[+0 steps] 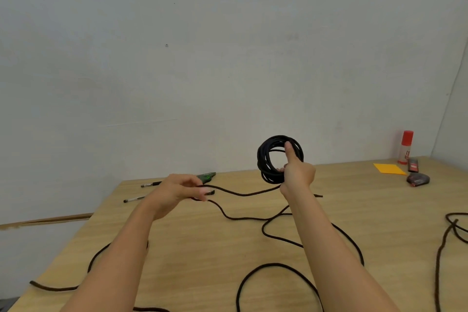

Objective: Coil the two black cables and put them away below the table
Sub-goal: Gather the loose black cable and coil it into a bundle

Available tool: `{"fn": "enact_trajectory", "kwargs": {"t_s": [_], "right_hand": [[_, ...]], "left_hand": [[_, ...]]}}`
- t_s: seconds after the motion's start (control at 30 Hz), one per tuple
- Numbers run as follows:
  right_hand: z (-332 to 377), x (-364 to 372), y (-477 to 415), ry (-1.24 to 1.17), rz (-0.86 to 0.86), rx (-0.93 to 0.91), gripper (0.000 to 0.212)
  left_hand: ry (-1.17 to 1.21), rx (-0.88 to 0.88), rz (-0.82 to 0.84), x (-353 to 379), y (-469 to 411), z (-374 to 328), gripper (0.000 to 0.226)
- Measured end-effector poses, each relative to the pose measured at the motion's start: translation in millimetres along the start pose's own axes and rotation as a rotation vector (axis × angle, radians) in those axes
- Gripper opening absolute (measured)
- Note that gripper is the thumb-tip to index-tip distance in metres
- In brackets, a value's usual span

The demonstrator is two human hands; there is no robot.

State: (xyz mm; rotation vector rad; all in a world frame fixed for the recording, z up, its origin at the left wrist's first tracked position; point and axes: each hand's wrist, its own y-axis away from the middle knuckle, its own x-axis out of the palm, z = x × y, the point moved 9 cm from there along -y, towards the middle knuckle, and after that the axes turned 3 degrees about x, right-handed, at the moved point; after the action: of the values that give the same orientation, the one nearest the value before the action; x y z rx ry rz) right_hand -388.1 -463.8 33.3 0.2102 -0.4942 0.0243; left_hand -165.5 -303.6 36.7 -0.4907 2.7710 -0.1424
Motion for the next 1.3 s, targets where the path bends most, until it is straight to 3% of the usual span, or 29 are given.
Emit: {"fn": "enact_trajectory", "kwargs": {"t_s": [0.07, 0.17, 0.27, 0.33, 0.5, 0.6, 0.7, 0.83, 1.0, 1.13, 1.3], "right_hand": [[-2.6, -2.7, 0.6, -0.030, 0.002, 0.025, 0.035], [-12.6, 5.3, 6.6, -0.066, 0.083, 0.094, 0.031], [-30.1, 31.4, 20.7, -0.099, 0.292, 0.178, 0.022], [-40.5, 52.7, 34.3, -0.079, 0.466, 0.209, 0.018], [-47.1, 76.6, 59.6, 0.206, 0.672, 0.121, 0.027], [-40.0, 80.7, 63.3, 0.243, 0.700, 0.049, 0.023], [-34.9, 86.2, 68.2, 0.303, 0.730, -0.030, 0.025], [-32.4, 88.2, 67.9, 0.365, 0.698, -0.112, 0.019], [-27.0, 89.1, 64.9, 0.565, 0.668, -0.202, 0.029], [-31.6, 88.9, 59.3, 0.735, 0.670, -0.168, 0.038], [-38.5, 83.9, 43.6, 0.810, 0.620, -0.188, 0.046]], "left_hand": [[0.245, -0.022, -0.024, -5.9, 1.2, 9.9, 0.043], [0.404, -0.102, -0.137, 3.0, 0.5, 16.0, 0.016], [0.567, -0.185, -0.397, 12.0, -9.1, 22.8, 0.015], [0.699, -0.191, -0.486, 21.9, -16.6, 18.9, 0.015], [0.743, -0.157, -0.394, 41.3, -27.8, -5.8, 0.011], [0.797, -0.116, -0.263, 47.0, -25.6, -17.4, 0.030], [0.915, -0.108, -0.077, 56.8, -22.1, -19.8, 0.065], [0.877, -0.025, 0.116, 66.3, -17.3, -34.8, 0.061], [0.886, 0.011, 0.059, 61.3, -21.7, -30.4, 0.034], [0.813, 0.008, -0.041, 55.3, -24.0, -21.1, 0.018], [0.517, -0.159, -0.054, 60.2, -20.8, -18.9, 0.027]]}}
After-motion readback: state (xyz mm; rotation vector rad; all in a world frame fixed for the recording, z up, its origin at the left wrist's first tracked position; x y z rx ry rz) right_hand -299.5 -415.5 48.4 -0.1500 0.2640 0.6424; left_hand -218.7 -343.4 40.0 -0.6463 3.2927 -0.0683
